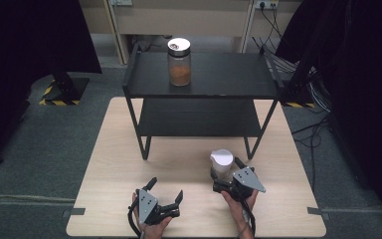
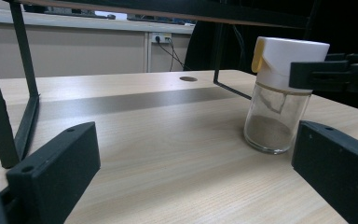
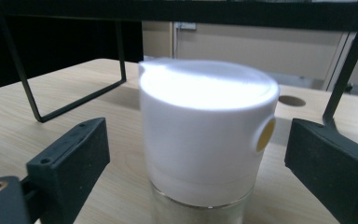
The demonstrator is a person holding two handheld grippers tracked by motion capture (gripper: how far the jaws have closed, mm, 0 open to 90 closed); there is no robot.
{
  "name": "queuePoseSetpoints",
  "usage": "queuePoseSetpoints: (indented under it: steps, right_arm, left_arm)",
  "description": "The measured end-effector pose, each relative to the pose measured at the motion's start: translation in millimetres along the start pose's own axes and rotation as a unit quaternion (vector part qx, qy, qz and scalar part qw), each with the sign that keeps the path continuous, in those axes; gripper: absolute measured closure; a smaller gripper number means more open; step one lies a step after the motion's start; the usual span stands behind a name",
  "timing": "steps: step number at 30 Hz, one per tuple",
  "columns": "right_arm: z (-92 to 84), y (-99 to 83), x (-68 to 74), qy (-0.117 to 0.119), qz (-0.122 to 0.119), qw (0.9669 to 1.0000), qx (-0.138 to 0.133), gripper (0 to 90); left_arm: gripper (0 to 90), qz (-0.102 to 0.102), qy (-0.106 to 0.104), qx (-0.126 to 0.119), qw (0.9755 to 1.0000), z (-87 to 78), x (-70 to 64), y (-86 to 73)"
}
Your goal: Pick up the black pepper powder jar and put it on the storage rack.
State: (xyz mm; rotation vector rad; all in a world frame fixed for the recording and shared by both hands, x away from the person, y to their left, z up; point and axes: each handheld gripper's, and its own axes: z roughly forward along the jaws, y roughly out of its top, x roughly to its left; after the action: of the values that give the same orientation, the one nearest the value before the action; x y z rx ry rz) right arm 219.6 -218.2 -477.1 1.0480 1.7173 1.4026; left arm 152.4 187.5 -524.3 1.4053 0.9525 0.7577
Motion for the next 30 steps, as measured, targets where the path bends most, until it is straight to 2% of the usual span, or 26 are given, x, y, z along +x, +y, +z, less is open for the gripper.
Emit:
queuePoseSetpoints:
  steps: [14,21,27,30]
  right_arm:
    - [13.5,2.4,-1.3,0.0,-0.003,0.9997,0.025,21.6]
    - [21.2,7.3,-0.7,-0.002,-0.009,0.9989,0.047,30.3]
    - [20.4,8.0,-0.6,-0.002,-0.009,0.9989,0.047,30.7]
    - [18.9,7.7,0.8,0.0,-0.018,0.9988,0.045,30.7]
  left_arm:
    - [0.2,0.0,0.0,0.0,1.0,0.1,0.0,0.0]
    - [0.2,-0.001,0.0,0.001,1.0,0.1,0.1,0.1]
    - [0.2,-0.001,0.001,0.001,1.0,0.1,0.1,0.1]
    - [0.2,-0.001,0.0,0.0,1.0,0.0,0.1,0.0]
